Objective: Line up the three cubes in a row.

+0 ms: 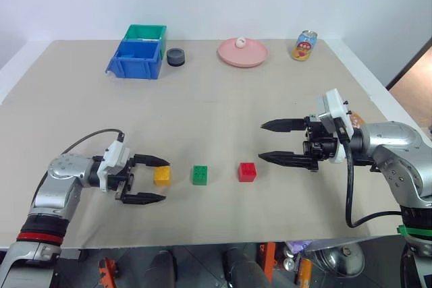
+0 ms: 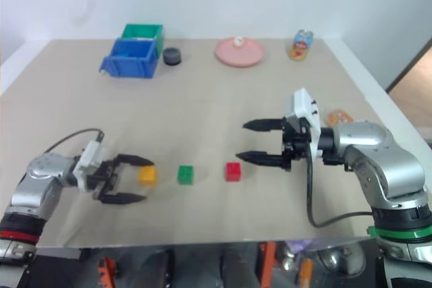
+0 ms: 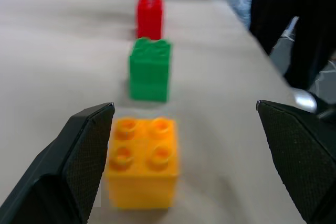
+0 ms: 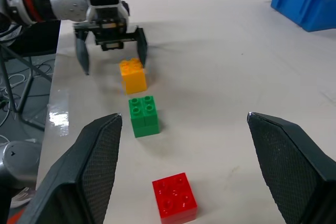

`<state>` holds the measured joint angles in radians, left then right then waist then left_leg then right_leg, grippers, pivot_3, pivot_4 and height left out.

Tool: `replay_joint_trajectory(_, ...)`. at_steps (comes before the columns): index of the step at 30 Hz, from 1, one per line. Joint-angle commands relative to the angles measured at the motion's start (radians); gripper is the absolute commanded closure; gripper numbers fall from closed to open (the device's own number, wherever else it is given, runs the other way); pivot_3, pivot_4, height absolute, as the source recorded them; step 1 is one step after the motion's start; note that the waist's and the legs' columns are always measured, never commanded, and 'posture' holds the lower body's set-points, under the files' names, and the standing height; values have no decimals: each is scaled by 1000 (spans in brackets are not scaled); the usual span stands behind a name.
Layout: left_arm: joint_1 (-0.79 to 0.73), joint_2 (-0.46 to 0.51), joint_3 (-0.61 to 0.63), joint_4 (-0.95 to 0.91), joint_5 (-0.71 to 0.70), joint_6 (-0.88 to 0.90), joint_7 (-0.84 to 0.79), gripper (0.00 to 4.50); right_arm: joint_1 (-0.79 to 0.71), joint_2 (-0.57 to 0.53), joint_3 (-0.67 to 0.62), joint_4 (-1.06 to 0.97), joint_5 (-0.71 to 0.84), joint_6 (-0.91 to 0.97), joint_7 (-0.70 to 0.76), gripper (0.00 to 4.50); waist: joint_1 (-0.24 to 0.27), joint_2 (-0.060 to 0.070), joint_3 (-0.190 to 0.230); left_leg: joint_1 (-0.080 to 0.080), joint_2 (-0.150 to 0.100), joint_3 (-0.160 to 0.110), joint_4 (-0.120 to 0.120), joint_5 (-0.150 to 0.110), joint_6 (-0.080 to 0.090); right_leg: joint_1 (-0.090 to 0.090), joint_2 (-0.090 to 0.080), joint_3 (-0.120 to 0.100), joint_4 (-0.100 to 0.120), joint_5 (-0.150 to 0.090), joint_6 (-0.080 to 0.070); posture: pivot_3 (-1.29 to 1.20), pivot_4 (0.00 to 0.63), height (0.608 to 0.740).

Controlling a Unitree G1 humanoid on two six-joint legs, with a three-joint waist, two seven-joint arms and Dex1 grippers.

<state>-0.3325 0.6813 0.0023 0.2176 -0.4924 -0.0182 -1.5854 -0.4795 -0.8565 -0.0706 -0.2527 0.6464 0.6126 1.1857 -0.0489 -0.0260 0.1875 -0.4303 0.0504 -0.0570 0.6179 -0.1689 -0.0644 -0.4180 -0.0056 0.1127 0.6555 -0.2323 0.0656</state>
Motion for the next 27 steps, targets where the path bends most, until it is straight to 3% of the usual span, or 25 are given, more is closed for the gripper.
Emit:
replay_joint_trajectory(1, -17, 16, 82, -54, -29, -6, 67, 29, -11, -8, -8, -4, 0, -17, 15, 565, 1, 0, 0, 0, 0, 0, 0, 0, 0, 0, 0, 0, 0, 0, 0, 0, 150, 736)
replay_joint_trajectory(4, -34, 7, 122, -71, -31, -19, 128, 29, -9, -5, -8, -5, -1, -18, 19, 565, 1, 0, 0, 0, 0, 0, 0, 0, 0, 0, 0, 0, 0, 0, 0, 0, 150, 736)
replay_joint_trajectory(8, -89, -64, 218, -62, -29, -55, 348, 29, -6, -1, -7, -10, 3, -15, 17, 565, 3, 0, 0, 0, 0, 0, 0, 0, 0, 0, 0, 0, 0, 0, 0, 0, 150, 736)
replay_joint_trajectory(12, -40, -93, 248, -161, -34, -13, 469, 29, -8, -1, -5, -8, 2, -15, 20, 565, -2, 0, 0, 0, 0, 0, 1, 0, 0, 1, 0, 0, 0, 1, 2, 0, 150, 736)
replay_joint_trajectory(17, 109, -147, 323, -382, -118, 268, 817, 29, -18, 12, 0, 25, -33, -40, -5, 565, -3, 0, 0, 0, 1, 0, 0, 0, 0, 0, 0, 0, 0, 2, 5, 0, 150, 736)
replay_joint_trajectory(20, 198, -237, 391, -508, -158, 382, 1071, 29, -36, 58, -30, 102, -67, -70, -86, 565, -1, 0, 0, 0, 0, 0, 0, 0, 0, 1, 0, 0, 0, 3, 5, 0, 150, 736)
replay_joint_trajectory(22, 241, -267, 404, -570, -191, 447, 1147, 29, -47, 84, -49, 157, -85, -79, -139, 565, -1, -1, 0, 0, 0, 0, 2, 0, 0, 2, 0, 0, 0, 3, 5, 0, 150, 736)
replay_joint_trajectory(27, 321, -368, 397, -673, -122, 491, 1379, 29, -15, 190, -128, 282, -137, -146, -338, 565, 3, -2, 0, 2, 0, 0, 6, 1, 0, 6, 0, 1, -1, 3, 3, 0, 150, 736)
